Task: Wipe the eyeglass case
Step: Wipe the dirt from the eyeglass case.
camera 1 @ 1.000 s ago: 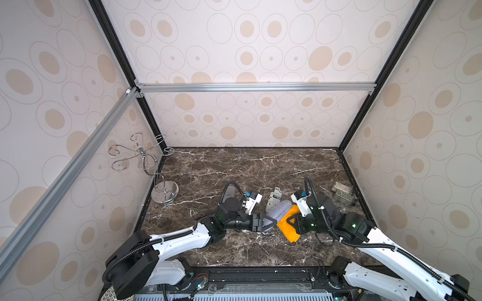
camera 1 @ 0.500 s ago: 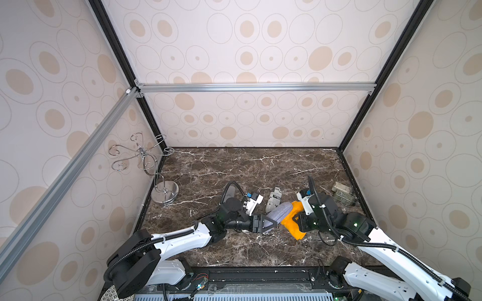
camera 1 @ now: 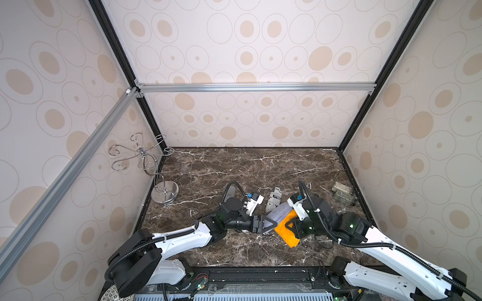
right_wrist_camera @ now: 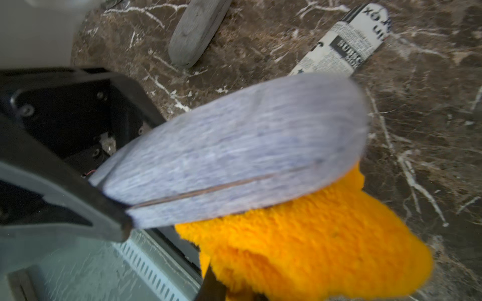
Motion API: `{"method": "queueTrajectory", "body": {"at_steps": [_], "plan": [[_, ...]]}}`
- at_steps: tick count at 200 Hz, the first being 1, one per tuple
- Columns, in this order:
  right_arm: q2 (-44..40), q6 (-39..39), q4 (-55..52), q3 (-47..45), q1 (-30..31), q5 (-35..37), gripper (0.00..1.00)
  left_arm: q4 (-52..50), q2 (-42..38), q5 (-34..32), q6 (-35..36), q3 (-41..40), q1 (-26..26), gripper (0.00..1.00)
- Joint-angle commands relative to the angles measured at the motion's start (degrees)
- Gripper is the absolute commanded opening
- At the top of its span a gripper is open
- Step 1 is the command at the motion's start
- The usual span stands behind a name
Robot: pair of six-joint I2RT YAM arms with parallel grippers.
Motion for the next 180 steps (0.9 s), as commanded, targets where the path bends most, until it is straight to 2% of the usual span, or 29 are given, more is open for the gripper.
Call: {"method": "queueTrajectory", "body": {"at_steps": [1,23,46,66,90,114,148,180], "plan": [[-0.42,1.82,4.23,-0.22,1.04,1.75,0.0,0.28,0.38,2.15,2.76,2.45,-0.17,0.45],[-1.46,4.49,-0.35,0.53,-1.08,11.77,0.0,-0.25,-0.2,2.29,4.88,1.7,-0.21,0.45],[-1.23,5.45,-6.46,2.89,-7.87,14.44,0.0,-2.17,-1.93,1.69,9.15,0.76,-0.33,0.45],[-0.65,4.9,-10.91,5.57,-9.47,16.88,0.0,-8.58,-3.62,-1.9,14.37,1.37,-0.76,0.45],[0.9,3.66,-15.48,8.74,-9.44,16.03,0.0,-14.2,-5.53,-4.61,18.91,1.85,-1.71,0.43],[2.28,2.03,-18.64,11.02,-9.46,11.59,0.0,-19.31,-6.16,-9.24,24.02,3.85,-5.62,0.44],[3.49,1.02,-21.44,13.41,-9.39,3.87,0.0,-22.62,-3.85,-18.94,27.69,7.65,-9.96,0.43],[4.93,0.62,-21.23,13.71,-9.39,2.51,0.0,-21.48,-1.8,-20.83,30.33,10.31,-13.48,0.42]]}}
